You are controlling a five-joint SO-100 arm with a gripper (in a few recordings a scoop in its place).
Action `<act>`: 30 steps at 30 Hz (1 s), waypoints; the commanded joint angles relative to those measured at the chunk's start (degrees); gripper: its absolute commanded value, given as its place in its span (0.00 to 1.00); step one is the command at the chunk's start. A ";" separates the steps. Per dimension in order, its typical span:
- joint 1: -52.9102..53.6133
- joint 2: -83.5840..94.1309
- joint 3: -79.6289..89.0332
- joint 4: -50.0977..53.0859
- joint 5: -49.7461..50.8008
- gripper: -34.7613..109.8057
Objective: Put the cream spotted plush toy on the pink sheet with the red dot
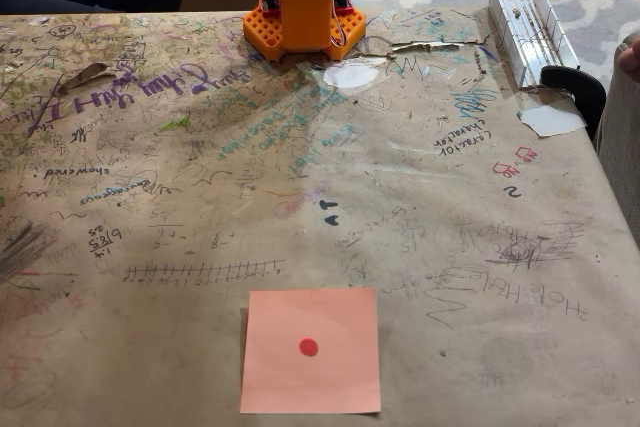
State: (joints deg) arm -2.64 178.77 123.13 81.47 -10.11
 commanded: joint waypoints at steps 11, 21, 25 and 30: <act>7.38 -51.06 8.79 -21.62 -13.62 0.55; 11.60 -33.49 20.04 -21.27 -18.54 0.53; 15.73 -26.72 26.89 -23.47 -21.97 0.45; 17.14 -15.56 38.67 -26.72 -20.39 0.25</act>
State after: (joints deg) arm 13.62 156.53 156.62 56.34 -30.85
